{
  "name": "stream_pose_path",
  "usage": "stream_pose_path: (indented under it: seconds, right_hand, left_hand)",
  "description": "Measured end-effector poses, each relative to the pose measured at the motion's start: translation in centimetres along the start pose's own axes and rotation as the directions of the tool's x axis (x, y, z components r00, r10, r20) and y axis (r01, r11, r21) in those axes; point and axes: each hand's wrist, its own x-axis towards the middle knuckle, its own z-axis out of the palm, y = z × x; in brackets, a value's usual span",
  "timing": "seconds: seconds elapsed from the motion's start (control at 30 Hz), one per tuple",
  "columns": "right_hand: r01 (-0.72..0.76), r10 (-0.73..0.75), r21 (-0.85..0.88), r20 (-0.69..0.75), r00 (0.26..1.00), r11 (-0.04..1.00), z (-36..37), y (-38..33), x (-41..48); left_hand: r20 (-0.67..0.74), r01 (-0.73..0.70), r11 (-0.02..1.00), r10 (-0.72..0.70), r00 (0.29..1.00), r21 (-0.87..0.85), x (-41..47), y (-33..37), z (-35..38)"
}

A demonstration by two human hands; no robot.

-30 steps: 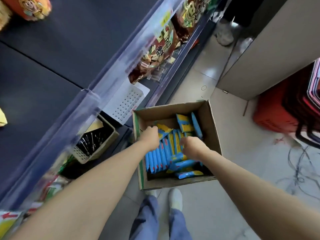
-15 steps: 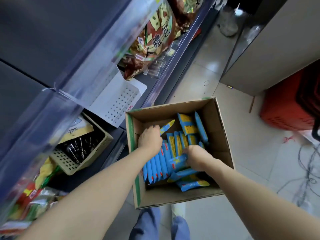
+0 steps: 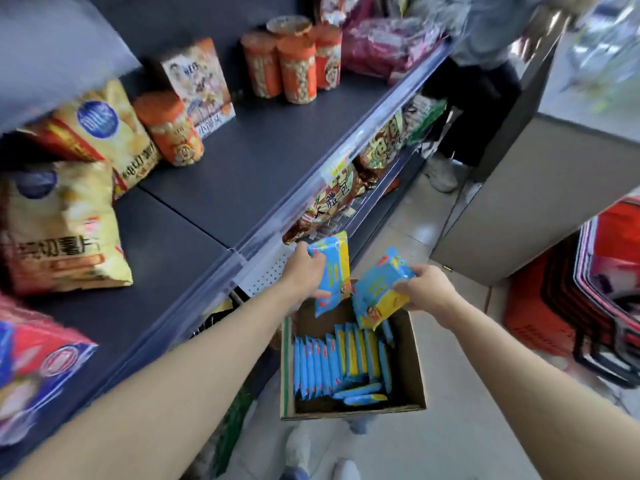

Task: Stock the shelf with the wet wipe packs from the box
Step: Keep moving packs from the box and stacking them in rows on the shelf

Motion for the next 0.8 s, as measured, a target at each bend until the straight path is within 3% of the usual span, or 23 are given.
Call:
stream_pose_path:
  seconds: [0.13,0.3,0.43,0.57,0.7,0.8]
  right_hand:
    - [0.137,-0.132,0.133,-0.044,0.990,0.982,-2.5,-5.0,-4.1]
    - [0.387,-0.369,0.276,-0.118,0.922,0.880,-4.6,-13.0,-10.5]
    - [0.545,-0.587,0.430,-0.042,0.808,0.720,-5.0,-18.9,-16.2]
    - [0.663,-0.799,0.486,0.136,0.586,0.569,-2.8,-24.6,-22.6]
    - [0.734,-0.883,0.496,0.194,0.427,0.464,2.4,-30.2,-28.9]
    - [0.758,-0.923,0.526,0.210,0.324,0.386,8.0,-33.6,-33.6]
  left_hand:
    - [-0.073,-0.113,0.993,0.112,0.991,-0.013,-5.6,4.6,-2.5]
    - [-0.173,-0.312,0.931,0.345,0.923,0.190,-13.4,9.6,-7.8]
    - [-0.304,-0.450,0.803,0.574,0.760,0.391,-20.7,13.2,-12.8]
    - [-0.427,-0.483,0.694,0.715,0.554,0.535,-28.9,14.9,-19.3]
    - [-0.504,-0.391,0.644,0.761,0.407,0.657,-35.8,14.1,-26.1]
    - [-0.600,-0.255,0.668,0.742,0.300,0.699,-40.3,11.5,-31.4]
